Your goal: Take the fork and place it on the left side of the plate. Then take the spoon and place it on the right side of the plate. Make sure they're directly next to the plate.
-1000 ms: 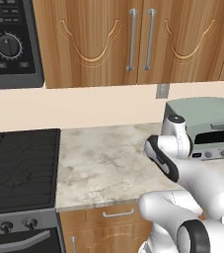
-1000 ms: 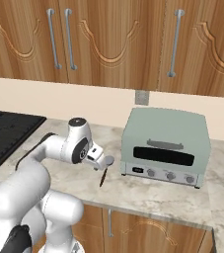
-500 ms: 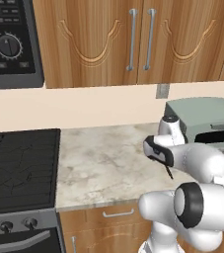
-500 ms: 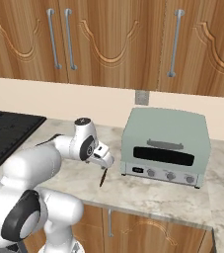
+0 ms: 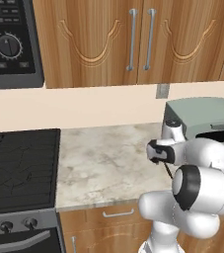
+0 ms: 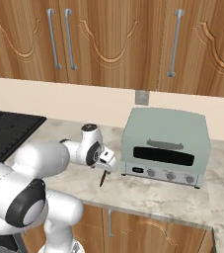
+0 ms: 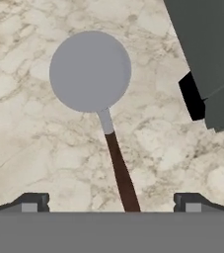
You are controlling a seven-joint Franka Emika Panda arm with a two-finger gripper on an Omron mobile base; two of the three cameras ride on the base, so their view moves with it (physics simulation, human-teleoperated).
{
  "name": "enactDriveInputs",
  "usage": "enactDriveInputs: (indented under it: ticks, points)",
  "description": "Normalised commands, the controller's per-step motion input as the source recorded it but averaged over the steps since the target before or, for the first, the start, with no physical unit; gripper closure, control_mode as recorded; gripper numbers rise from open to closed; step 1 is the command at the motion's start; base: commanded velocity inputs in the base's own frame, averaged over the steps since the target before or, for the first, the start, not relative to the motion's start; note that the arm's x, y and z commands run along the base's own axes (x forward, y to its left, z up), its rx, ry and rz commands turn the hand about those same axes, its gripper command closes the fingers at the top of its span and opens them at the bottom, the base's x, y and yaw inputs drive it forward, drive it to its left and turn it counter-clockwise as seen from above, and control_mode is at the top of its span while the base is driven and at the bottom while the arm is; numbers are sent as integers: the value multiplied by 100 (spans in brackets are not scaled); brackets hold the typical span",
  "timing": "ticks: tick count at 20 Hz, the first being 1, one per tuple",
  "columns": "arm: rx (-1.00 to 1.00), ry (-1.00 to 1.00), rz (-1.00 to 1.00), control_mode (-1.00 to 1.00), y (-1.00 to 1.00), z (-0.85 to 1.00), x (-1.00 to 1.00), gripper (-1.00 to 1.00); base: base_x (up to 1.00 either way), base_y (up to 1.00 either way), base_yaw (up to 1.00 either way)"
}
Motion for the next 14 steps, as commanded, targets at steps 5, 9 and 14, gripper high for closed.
enactDriveInputs:
  ticks: [5, 9, 14]
  points:
    - [0, 0, 0, -100, -3, -30, 14, -100, 0, 0, 0]
    - [0, 0, 0, -100, -3, -26, 6, -100, 0, 0, 0]
    - [0, 0, 0, -100, -4, -20, 10, -100, 0, 0, 0]
